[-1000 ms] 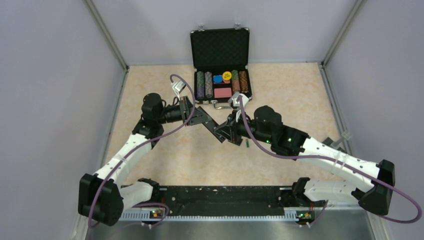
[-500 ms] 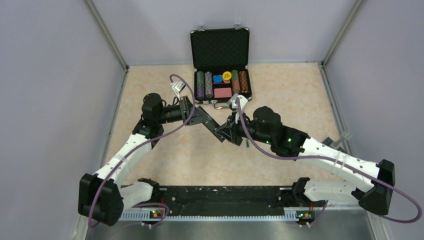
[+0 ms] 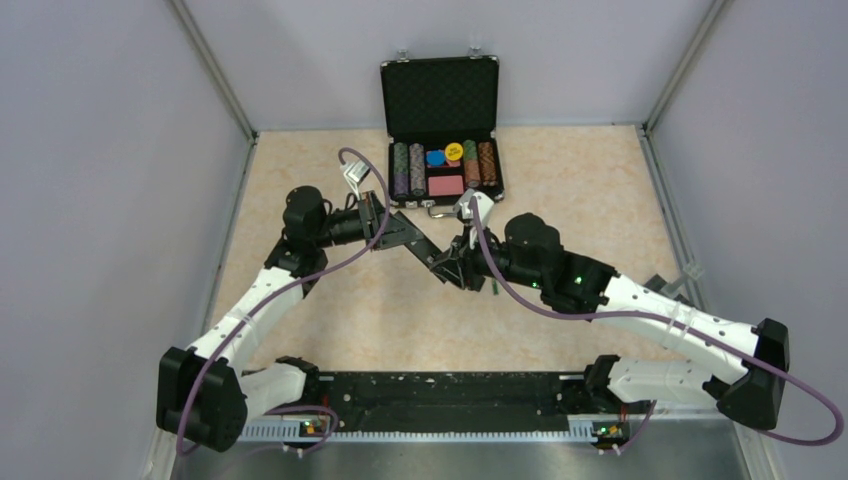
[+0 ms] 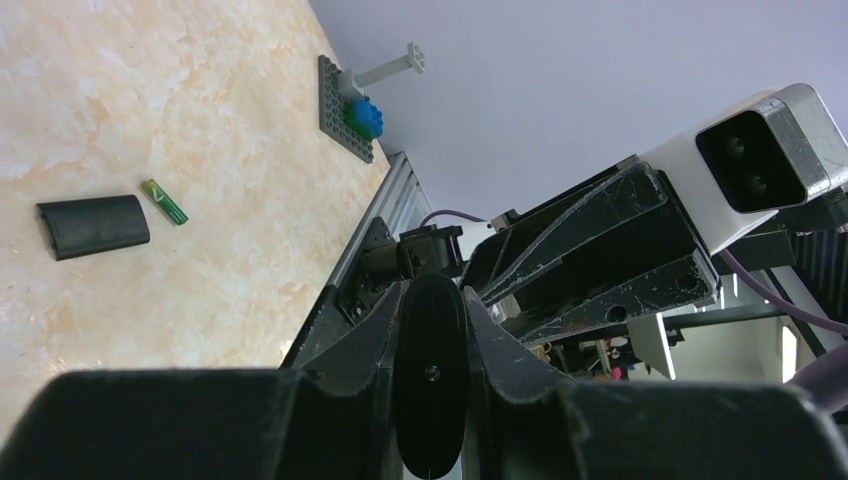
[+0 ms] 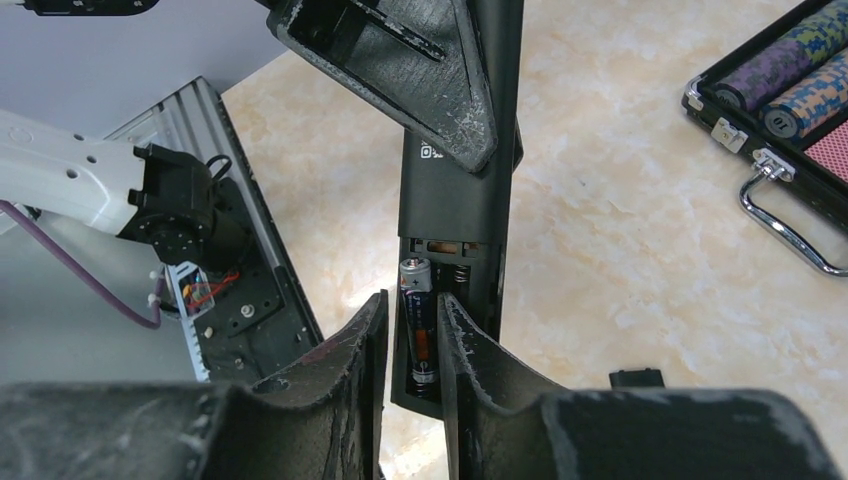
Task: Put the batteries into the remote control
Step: Load the battery into the remote control.
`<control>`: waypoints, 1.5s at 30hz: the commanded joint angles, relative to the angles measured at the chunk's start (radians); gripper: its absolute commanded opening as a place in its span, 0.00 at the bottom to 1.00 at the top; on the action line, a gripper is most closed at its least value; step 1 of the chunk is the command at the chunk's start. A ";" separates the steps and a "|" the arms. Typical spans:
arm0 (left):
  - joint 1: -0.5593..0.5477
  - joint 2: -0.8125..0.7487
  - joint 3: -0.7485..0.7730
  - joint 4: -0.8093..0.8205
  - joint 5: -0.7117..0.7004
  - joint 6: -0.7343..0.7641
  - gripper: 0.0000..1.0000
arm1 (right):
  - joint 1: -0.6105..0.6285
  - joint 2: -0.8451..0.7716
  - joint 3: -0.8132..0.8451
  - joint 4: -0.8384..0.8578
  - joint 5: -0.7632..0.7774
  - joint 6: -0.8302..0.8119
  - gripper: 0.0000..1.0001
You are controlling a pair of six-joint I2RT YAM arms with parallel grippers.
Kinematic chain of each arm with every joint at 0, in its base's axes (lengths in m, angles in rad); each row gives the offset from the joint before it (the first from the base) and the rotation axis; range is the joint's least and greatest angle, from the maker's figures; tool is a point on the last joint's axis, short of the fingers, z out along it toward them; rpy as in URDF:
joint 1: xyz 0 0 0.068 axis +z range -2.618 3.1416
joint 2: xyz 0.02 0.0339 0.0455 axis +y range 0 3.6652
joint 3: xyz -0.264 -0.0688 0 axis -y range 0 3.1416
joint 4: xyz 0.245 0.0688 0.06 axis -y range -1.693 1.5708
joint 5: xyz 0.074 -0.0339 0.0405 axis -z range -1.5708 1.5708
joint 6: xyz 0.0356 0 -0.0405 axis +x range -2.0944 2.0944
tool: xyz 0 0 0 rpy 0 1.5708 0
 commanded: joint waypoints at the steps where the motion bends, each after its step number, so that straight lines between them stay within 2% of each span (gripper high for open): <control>1: -0.003 0.002 0.003 0.058 0.013 0.011 0.00 | 0.013 0.006 0.037 -0.015 0.003 -0.003 0.25; 20: -0.003 -0.002 0.017 0.056 0.015 0.035 0.00 | 0.014 -0.016 0.133 -0.111 0.081 0.038 0.57; 25: -0.002 -0.022 0.021 0.067 0.010 0.035 0.00 | 0.014 -0.033 0.177 -0.143 0.096 0.066 0.74; 30: -0.003 -0.057 0.025 0.067 -0.008 0.036 0.00 | 0.014 -0.021 0.284 -0.256 0.200 0.184 0.93; 33: -0.003 -0.083 0.026 0.067 -0.025 0.036 0.00 | 0.013 -0.012 0.316 -0.319 0.284 0.306 0.98; 39: -0.003 -0.135 0.030 0.075 -0.067 0.020 0.00 | 0.014 0.030 0.301 -0.337 0.253 0.582 0.99; 45: -0.003 -0.179 0.049 0.054 -0.101 0.035 0.00 | 0.013 0.017 0.212 -0.225 0.213 0.728 0.99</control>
